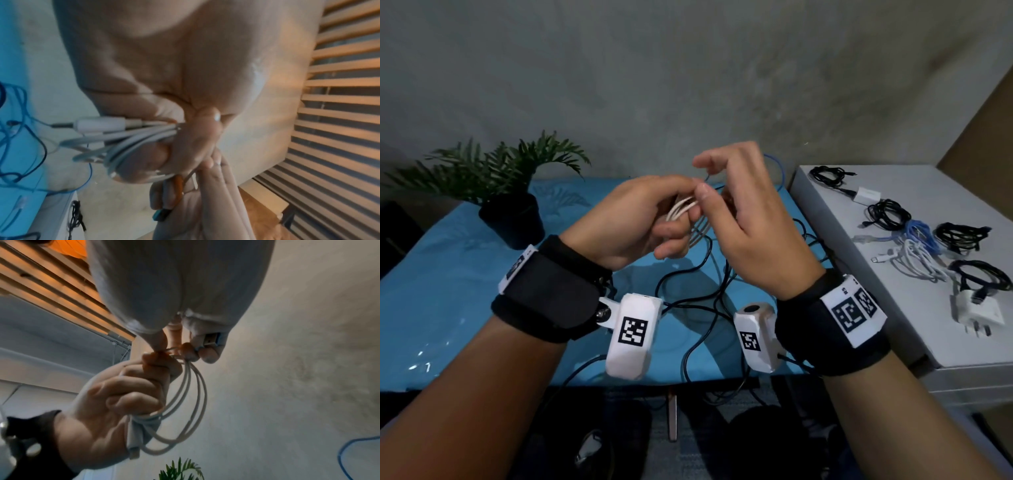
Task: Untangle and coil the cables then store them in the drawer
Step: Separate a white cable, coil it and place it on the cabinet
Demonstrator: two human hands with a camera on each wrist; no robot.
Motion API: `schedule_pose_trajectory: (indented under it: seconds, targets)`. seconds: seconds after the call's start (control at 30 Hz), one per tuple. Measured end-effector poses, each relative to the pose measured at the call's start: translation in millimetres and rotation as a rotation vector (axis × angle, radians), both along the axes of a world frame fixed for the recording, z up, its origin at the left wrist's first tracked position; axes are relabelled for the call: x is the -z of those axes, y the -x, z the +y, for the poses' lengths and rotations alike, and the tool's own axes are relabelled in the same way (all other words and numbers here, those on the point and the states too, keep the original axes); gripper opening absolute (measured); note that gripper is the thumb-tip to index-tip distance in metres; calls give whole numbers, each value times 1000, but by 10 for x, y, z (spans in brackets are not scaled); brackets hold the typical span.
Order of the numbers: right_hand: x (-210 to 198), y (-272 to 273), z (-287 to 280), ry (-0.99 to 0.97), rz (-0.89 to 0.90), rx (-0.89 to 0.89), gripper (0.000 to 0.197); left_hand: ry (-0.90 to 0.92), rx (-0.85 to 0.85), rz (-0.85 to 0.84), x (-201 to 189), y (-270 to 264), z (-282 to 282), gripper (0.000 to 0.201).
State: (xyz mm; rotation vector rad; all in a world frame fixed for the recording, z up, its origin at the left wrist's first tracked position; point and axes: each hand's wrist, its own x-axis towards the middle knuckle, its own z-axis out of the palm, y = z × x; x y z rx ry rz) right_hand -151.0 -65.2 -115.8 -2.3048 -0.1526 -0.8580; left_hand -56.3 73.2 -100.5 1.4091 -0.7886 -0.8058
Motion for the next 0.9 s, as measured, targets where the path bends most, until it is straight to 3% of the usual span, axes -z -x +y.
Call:
schedule_pose_trajectory:
  seconds: [0.17, 0.43, 0.53, 0.73, 0.9]
  targets:
    - [-105, 28, -52, 50, 135, -65, 27, 34, 79, 81, 11, -11, 40, 34]
    - [-86, 20, -204, -92, 124, 53, 23, 41, -126, -133, 75, -32, -46, 31]
    - [-57, 8, -251, -154, 127, 81, 23, 8, -172, -251, 65, -60, -35, 19]
    - [-19, -20, -254, -151, 206, -9, 24, -6, -283, -453, 84, -82, -37, 18]
    - [64, -69, -231, -233, 234, -63, 24, 23, -270, -372, 117, -109, -29, 17]
